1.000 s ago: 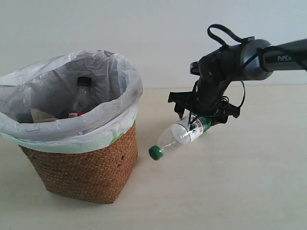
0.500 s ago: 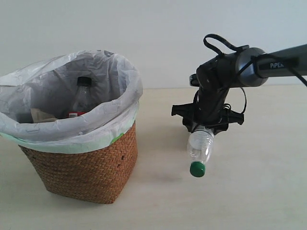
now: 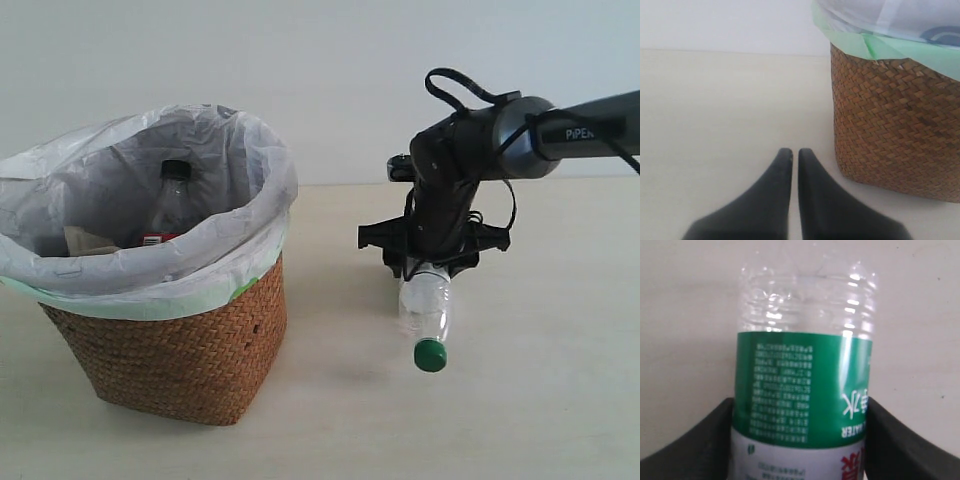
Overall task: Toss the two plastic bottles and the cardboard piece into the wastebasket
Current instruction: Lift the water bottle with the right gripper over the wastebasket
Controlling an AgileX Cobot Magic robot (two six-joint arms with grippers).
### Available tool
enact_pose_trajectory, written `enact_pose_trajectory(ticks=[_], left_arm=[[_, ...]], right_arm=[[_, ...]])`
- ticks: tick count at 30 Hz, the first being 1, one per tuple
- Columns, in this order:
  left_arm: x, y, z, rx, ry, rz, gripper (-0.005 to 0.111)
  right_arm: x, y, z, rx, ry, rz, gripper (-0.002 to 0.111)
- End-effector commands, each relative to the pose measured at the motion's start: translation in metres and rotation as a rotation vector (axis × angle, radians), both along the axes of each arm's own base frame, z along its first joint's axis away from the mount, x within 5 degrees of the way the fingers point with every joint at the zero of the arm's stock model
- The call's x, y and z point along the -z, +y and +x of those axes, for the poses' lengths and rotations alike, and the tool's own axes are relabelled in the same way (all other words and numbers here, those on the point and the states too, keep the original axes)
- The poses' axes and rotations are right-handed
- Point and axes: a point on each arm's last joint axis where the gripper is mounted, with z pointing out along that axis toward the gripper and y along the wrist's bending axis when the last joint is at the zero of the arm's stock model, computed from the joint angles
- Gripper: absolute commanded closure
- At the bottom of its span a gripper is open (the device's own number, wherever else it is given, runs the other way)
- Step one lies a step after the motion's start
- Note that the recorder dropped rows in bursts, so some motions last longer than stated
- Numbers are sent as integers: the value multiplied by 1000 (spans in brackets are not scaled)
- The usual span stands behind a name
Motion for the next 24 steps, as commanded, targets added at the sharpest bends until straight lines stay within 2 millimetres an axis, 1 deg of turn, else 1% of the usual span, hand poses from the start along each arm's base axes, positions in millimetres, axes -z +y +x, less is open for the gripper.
enact_pose_trajectory(ticks=[1,6,10,16,20,23,24], left_arm=[[1,0,0,-2,2,7,103],[1,0,0,-2,2,7,103],[1,0,0,-2,2,7,103],[1,0,0,-2,2,7,103],[1,0,0,-2,2,7,103],[1,0,0,-2,2,7,103],[1,0,0,-2,2,7,103]], right_arm=[[-53,-1,1,-51,-172,43,108],[-115,-5,-7,-92,-353,88,108],[-152,-8,-20,-135,-480,129,108],[-179,-15,-55,-209,-723,279,108],[-192,-21,-75,-250,-812,308,108],[-211,-27,-88,-259,-862,314,108],[-220,-29,-93,-262,-889,318,108]])
